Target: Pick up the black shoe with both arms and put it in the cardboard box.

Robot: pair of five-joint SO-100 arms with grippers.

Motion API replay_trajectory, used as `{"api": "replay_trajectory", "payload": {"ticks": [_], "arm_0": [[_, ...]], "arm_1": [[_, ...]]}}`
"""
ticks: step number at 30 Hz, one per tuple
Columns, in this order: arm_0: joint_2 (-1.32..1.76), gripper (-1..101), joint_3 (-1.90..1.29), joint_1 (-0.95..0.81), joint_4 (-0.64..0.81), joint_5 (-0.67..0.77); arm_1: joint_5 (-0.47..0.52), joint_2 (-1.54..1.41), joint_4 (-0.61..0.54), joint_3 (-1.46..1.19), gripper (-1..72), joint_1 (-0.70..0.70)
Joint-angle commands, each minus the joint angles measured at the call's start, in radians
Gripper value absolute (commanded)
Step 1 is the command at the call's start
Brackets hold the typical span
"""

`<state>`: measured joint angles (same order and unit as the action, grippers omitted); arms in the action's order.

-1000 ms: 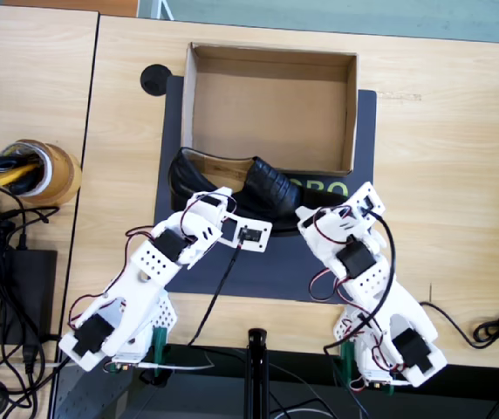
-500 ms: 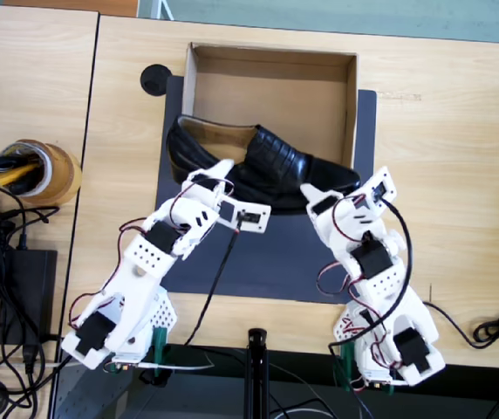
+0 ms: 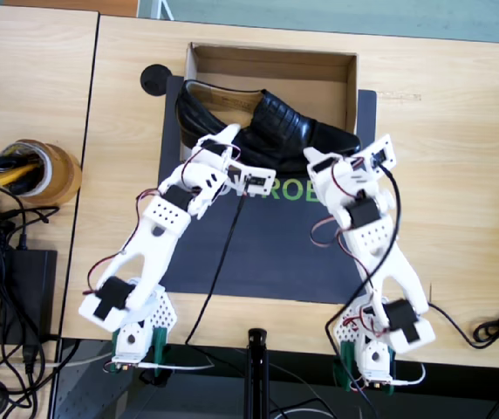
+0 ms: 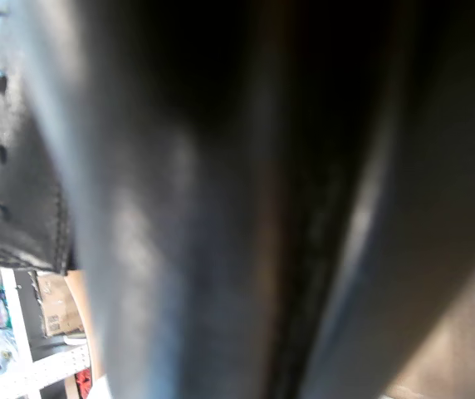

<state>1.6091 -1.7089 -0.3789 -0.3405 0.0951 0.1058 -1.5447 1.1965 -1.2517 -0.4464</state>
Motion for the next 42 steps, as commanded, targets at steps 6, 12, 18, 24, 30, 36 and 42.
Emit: {"api": "replay_trajectory", "payload": {"ticks": [6, 12, 18, 24, 30, 36, 42], "arm_0": [[-0.233, 0, 0.344, 0.094, 0.044, 0.021], [-0.41, 0, 0.523, 0.1, 0.037, 0.02], [-0.434, 0, 0.532, 0.095, 0.029, 0.023], [-0.446, 0, 0.531, 0.087, -0.044, 0.044], [-0.488, 0, 0.538, 0.069, -0.106, 0.066], [-0.485, 18, 0.532, 0.066, -0.166, 0.1], [-0.442, 38, 0.54, 0.057, -0.284, 0.133]], "arm_1": [[0.009, 0.288, -0.002, 0.324, -0.1, 0.181], [0.008, 0.486, 0.023, 0.541, -0.1, 0.198], [0.017, 0.911, 0.259, 1.23, 0.2, 0.202], [0.015, 1.011, 0.304, 1.298, 0.3, 0.187], [0.015, 1.011, 0.322, 1.298, 0.5, 0.181], [-0.005, 1.017, 0.324, 1.307, 5.8, 0.184], [-0.008, 1.012, 0.351, 1.331, 26.7, 0.179]]}}
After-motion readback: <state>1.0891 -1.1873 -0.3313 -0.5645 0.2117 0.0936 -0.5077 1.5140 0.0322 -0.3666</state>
